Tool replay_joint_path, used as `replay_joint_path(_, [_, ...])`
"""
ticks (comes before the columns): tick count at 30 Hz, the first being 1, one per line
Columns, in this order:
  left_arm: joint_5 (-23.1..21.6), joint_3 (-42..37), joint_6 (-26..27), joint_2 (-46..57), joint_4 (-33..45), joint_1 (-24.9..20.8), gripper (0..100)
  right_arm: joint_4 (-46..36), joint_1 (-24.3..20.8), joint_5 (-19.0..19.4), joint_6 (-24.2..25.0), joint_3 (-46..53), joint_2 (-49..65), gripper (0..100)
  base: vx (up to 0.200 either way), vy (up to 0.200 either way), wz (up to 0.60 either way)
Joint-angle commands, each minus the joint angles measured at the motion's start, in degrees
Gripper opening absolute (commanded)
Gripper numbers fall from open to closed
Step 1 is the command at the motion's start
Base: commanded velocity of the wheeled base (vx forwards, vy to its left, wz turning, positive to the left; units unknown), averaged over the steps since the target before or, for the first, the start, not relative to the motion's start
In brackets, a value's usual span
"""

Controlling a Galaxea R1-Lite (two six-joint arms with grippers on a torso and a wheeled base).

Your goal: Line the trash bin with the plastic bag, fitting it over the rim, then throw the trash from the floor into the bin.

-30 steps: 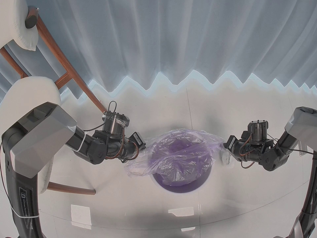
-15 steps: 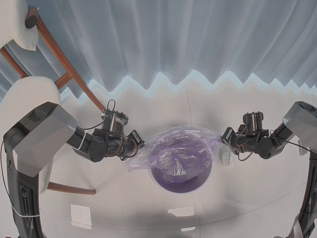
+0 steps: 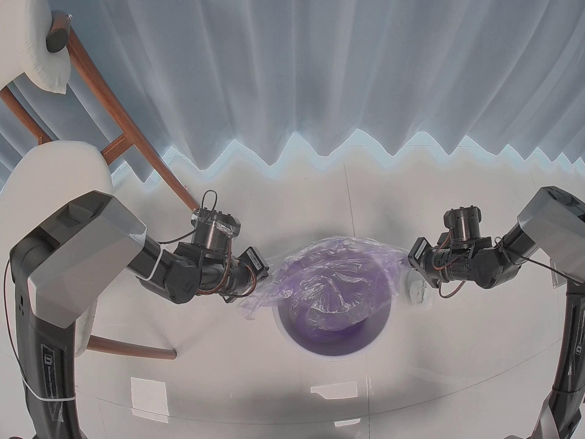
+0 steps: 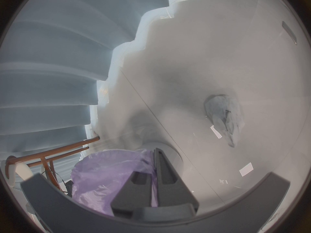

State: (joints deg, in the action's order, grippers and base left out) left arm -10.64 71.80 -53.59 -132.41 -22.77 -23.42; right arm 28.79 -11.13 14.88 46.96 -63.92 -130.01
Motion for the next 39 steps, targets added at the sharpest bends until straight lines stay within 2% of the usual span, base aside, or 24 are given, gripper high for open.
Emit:
replay_joint_path(1, [0.18, -1.75, -0.02, -0.39, -0.08, 0.04, 0, 0.56, -0.03, -0.03, -0.11, 2.22, -0.33, 0, 0.000, 0.000, 0.00])
replay_joint_path(9, [1.77, -4.48, 0.77, 1.46, -0.69, 0.30, 0, 2.67, -0.47, -0.03, -0.38, 9.25, 2.48, 0, 0.000, 0.000, 0.00])
replay_joint_path(13, [1.85, -6.24, 0.77, 3.48, -0.69, 0.39, 0, 8.30, -0.65, -0.12, -0.38, 13.99, 3.10, 0, 0.000, 0.000, 0.00])
replay_joint_path(14, [2.03, -7.55, 0.86, 4.01, -0.78, 0.22, 0, 12.43, -0.65, -0.47, -0.46, 16.98, 3.45, 0, 0.000, 0.000, 0.00])
replay_joint_path(19, [3.96, -11.07, 0.06, 4.62, -3.68, 0.30, 0, 22.09, -0.65, -0.38, -0.73, 24.98, 3.54, 0, 0.000, 0.000, 0.00])
replay_joint_path(20, [3.96, -11.95, -0.02, 4.62, -4.21, 0.39, 0, 23.59, -0.82, -0.38, -0.90, 26.21, 3.45, 100, 0.000, 0.000, 0.00])
replay_joint_path(21, [3.96, -12.92, -0.02, 4.71, -4.91, 0.48, 0, 25.43, -1.17, -0.47, -1.17, 27.62, 3.27, 100, 0.000, 0.000, 0.00])
replay_joint_path(22, [4.23, -13.36, 0.06, 4.80, -5.79, 0.48, 100, 27.02, -1.61, -0.56, -1.17, 28.85, 3.54, 100, 0.000, 0.000, 0.00])
replay_joint_path(26, [5.11, -15.46, -0.11, 6.64, -9.66, 0.74, 100, 31.50, -1.70, -1.00, -0.55, 33.51, 6.09, 100, 0.000, 0.000, 0.00])
replay_joint_path(35, [4.67, -29.53, -1.34, 15.43, -23.63, 0.74, 100, 43.28, -1.88, -0.65, 2.70, 40.62, 13.82, 100, 0.000, 0.000, 0.00])
replay_joint_path(37, [4.67, -33.57, -1.61, 18.24, -27.15, 0.74, 100, 42.84, -2.84, 0.14, 5.34, 40.80, 17.16, 100, 0.000, 0.000, 0.00])
replay_joint_path(39, [4.58, -37.53, -1.78, 21.50, -29.87, 0.39, 100, 41.34, -4.95, 1.46, 10.08, 40.45, 20.15, 100, 0.000, 0.000, 0.00])
